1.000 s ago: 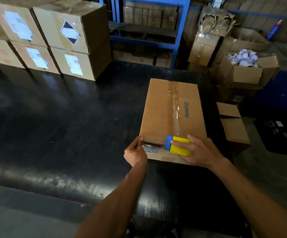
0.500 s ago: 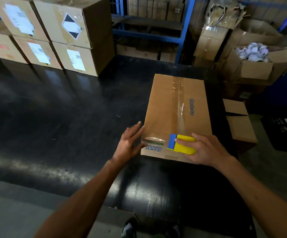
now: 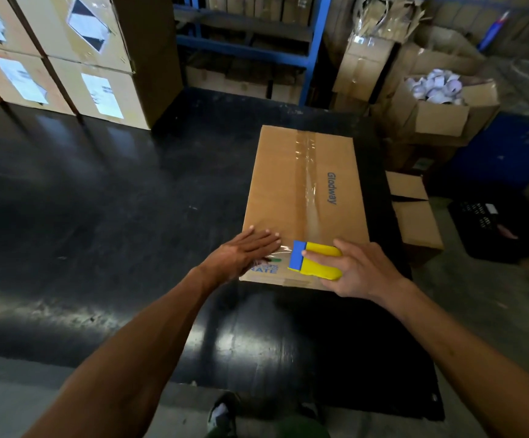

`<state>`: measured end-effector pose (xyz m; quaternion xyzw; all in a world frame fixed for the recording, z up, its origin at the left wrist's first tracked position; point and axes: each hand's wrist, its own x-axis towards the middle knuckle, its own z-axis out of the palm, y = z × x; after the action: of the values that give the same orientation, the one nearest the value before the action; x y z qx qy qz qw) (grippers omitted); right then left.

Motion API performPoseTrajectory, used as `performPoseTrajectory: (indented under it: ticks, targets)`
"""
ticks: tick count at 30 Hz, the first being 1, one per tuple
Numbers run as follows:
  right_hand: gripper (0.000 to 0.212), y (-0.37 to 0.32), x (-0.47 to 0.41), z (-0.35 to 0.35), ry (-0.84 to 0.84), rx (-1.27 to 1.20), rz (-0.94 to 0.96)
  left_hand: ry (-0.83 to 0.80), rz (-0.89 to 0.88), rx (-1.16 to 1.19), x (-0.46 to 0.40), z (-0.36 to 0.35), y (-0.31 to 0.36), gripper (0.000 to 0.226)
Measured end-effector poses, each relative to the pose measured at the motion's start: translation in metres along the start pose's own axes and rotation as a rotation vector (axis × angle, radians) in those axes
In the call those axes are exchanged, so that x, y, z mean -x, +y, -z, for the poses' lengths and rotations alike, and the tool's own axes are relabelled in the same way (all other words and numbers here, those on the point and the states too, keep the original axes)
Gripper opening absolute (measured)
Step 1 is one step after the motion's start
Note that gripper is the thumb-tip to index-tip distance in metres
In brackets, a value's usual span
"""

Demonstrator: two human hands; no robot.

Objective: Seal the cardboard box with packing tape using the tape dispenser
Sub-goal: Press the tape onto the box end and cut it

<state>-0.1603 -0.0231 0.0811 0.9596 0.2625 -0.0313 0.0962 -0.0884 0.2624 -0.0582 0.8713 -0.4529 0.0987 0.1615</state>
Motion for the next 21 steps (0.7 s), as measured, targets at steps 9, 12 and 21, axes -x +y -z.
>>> performPoseTrajectory:
  ticks: [9, 12, 21]
  targets:
    - [0.069, 0.077, 0.046, -0.018, 0.076, -0.114, 0.069, -0.051, -0.003, -0.027, -0.002, 0.009, 0.002, 0.082]
    - [0.066, 0.079, 0.04, -0.02, 0.052, -0.121, 0.102, -0.104, 0.015, -0.115, 0.001, 0.013, 0.008, 0.065]
    - [0.06, 0.083, 0.033, -0.023, 0.033, -0.059, 0.066, -0.088, -0.046, -0.3, -0.085, -0.021, 0.067, 0.06]
